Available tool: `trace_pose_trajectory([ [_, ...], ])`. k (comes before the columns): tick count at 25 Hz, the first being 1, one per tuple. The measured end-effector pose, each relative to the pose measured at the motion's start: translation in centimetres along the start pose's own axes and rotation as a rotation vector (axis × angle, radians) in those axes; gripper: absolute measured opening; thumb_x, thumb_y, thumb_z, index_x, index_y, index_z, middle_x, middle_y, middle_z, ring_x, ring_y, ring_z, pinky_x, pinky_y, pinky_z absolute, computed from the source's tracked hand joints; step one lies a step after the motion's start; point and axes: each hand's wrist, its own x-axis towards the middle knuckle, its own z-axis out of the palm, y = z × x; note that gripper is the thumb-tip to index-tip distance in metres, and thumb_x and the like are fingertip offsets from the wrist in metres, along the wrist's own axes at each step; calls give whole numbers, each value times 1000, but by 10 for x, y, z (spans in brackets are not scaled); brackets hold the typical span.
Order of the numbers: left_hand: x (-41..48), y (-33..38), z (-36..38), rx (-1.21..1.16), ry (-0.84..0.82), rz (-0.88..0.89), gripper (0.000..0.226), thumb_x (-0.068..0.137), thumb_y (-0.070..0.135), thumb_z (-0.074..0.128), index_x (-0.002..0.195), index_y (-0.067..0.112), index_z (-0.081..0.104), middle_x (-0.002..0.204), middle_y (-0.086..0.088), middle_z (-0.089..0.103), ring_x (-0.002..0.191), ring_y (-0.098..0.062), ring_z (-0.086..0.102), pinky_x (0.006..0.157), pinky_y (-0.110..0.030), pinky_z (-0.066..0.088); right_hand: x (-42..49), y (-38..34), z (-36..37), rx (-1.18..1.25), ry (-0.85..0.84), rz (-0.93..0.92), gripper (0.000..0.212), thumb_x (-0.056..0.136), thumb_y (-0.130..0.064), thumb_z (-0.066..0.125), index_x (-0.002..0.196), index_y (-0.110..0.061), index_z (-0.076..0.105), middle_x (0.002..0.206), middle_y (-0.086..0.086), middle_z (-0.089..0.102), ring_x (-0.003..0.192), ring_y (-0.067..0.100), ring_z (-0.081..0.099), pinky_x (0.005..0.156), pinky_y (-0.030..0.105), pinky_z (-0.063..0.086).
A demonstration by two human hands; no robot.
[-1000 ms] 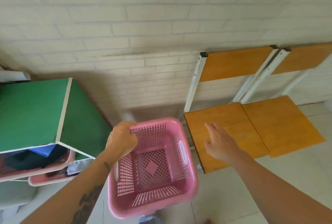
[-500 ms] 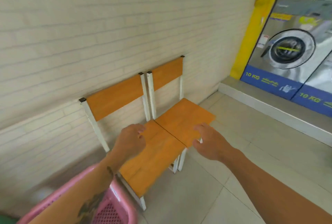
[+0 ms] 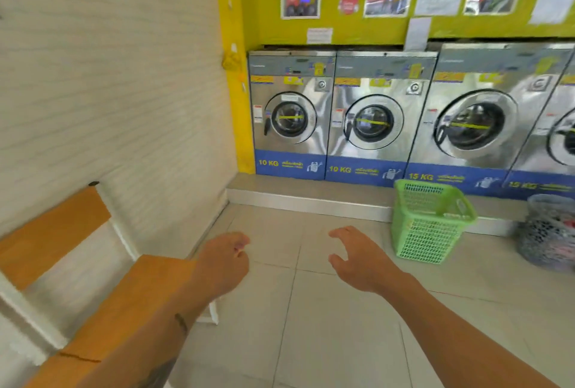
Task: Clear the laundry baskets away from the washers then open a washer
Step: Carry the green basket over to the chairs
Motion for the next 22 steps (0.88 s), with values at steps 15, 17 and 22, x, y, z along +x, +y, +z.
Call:
trace_pose_trajectory([
  [15,351,211,236,-152,-331,347,33,83,12,54,107,30,66,109,9,66,96,-8,62,88,-31,49,172,286,-145,-39,316,501,52,85,-26,61,135,-14,52,136,6,55,123,23,51,104,32,38],
  [17,382,240,269,-144,-371,408,33,84,10,53,109,26,67,111,7,67,97,-9,62,87,-27,48,184,322,-158,-35,346,566,52,85,-26,60,135,-16,52,136,5,55,119,21,53,100,31,40],
  [22,452,310,370,-74,-387,488,34,84,8,55,114,22,67,118,4,66,111,-13,59,93,-23,41,224,444,-191,-25,362,663,53,87,-28,58,138,-18,48,137,3,53,120,19,51,99,30,39],
])
